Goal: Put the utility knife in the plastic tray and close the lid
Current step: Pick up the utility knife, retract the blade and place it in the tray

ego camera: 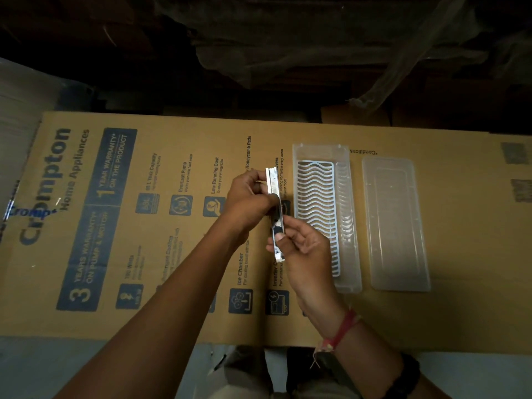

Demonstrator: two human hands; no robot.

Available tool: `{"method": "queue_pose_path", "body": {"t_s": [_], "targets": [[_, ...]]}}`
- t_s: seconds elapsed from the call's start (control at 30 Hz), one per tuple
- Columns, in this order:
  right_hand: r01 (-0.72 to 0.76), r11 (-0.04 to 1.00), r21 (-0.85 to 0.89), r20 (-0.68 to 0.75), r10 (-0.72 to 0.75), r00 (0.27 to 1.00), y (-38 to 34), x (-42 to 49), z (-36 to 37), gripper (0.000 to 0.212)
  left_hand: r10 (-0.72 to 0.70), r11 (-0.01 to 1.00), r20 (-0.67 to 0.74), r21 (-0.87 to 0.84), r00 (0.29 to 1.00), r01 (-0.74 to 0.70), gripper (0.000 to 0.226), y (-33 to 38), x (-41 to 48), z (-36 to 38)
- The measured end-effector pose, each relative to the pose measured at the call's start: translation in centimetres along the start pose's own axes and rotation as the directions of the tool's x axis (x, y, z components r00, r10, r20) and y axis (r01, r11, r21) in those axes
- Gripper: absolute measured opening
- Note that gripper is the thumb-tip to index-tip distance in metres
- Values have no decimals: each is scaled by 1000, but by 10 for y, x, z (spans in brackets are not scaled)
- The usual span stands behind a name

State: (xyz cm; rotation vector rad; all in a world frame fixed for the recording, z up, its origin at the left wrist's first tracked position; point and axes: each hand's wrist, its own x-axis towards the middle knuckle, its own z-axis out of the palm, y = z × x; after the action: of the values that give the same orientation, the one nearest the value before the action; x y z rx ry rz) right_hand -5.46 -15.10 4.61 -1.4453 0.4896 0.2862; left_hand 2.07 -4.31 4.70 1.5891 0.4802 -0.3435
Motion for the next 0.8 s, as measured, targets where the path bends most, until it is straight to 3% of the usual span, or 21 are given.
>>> {"method": "queue_pose_path", "body": {"t_s": [0.27, 0.4, 0.5, 0.63, 0.7, 0.8], "targets": [[-1, 1000, -18, -76, 0, 997, -1, -3, -11, 37, 22, 999, 64, 39, 998, -25, 39, 3, -5, 17], [104, 964, -245, -87, -129, 988, -7, -2, -27, 26, 30, 998, 34, 59, 999, -32, 32, 2, -5, 32], [183, 881, -437, -53, -228, 972, -16, 6, -42, 24, 41, 993, 28, 111, 999, -44, 32, 1, -7, 47], [216, 655, -724, 2, -311, 950, -18, 18, -58, 11, 48, 975, 29, 216, 998, -53, 30, 0, -8, 67], [192, 575, -796, -3, -320, 947, -17, 24, -62, 9, 66, 958, 45, 277, 997, -75, 26, 2, -8, 75], [114, 547, -829, -37, -256, 966, -19, 30, -63, 10, 104, 935, 90, 332, 990, -129, 31, 5, -10, 82]]}}
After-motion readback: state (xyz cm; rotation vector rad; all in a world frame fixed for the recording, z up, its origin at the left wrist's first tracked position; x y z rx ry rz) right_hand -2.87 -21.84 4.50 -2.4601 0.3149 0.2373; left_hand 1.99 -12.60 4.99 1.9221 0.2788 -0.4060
